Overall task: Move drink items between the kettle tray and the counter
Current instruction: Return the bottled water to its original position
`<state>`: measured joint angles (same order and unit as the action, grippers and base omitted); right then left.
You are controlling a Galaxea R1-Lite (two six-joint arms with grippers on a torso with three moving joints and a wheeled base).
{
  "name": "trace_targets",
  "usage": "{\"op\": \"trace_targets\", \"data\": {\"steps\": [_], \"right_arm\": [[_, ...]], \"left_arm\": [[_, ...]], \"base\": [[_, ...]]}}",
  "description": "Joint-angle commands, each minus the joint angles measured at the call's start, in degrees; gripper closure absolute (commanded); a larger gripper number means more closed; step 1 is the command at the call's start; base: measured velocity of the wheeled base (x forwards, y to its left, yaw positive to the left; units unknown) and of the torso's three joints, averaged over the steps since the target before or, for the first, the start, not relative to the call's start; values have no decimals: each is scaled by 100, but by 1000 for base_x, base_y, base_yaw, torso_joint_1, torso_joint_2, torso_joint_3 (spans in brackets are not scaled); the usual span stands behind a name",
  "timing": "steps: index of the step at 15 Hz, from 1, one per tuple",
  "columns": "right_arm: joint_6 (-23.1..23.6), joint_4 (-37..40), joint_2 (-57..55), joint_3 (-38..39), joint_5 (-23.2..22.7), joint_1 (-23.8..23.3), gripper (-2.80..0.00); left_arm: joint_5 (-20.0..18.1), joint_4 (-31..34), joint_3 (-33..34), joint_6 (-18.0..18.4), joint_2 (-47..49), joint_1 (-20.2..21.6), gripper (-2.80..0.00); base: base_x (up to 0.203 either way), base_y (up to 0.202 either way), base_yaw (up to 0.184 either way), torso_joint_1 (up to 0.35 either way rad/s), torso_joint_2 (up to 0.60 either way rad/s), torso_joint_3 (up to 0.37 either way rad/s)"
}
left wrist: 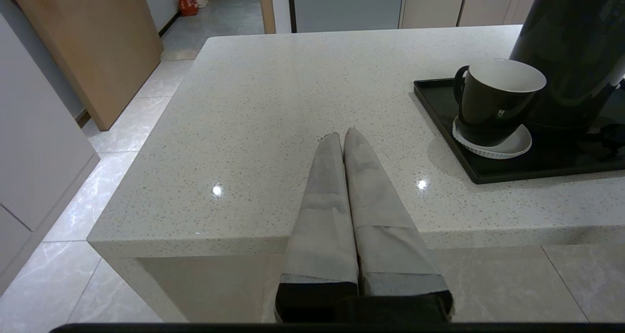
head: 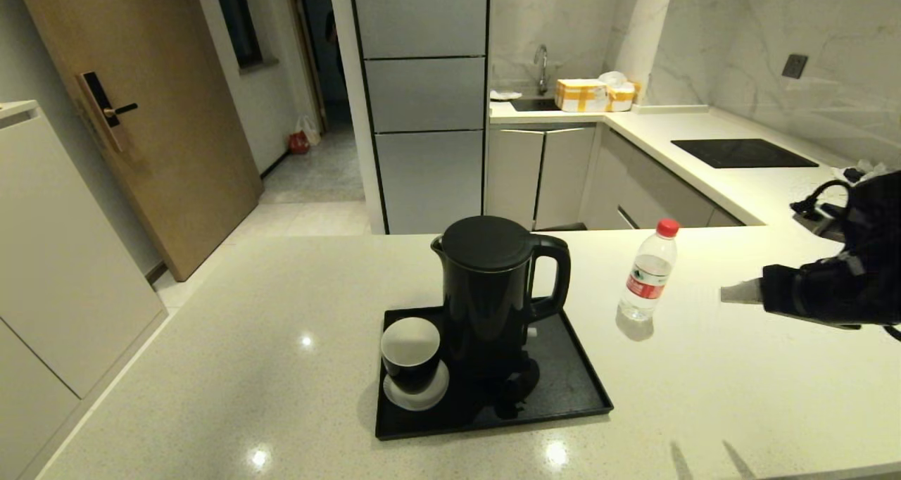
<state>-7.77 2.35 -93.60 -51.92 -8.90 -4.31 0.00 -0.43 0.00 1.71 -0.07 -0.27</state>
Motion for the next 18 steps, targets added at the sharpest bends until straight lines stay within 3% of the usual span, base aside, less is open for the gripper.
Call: {"op": "trace_targets", "data": {"steps": [1,4,7,13,18], "right_arm": [[3,-1033,-1378,30,325,327,-280],[-25,-2489,-2388,-154,1091,837,-280],[-109,-3238,-2576,-521,1861,984,-280],[22,-3372,-2693,-572,2032,976,-280],[-1,-3369,-3510,-1528,2243,950,-280]], "left_arm": [[0,-1,0,-3,-1,0,0],[0,-1,0,-4,-1,-5,0],[0,-1,0,5,-1,0,0],[0,-1,0,4,-1,0,0],[0,-1,0,-3,-1,0,0]], "base": [[0,0,0,0,0,0],[0,0,0,0,0,0],[0,0,0,0,0,0],[0,0,0,0,0,0],[0,0,0,0,0,0]]}}
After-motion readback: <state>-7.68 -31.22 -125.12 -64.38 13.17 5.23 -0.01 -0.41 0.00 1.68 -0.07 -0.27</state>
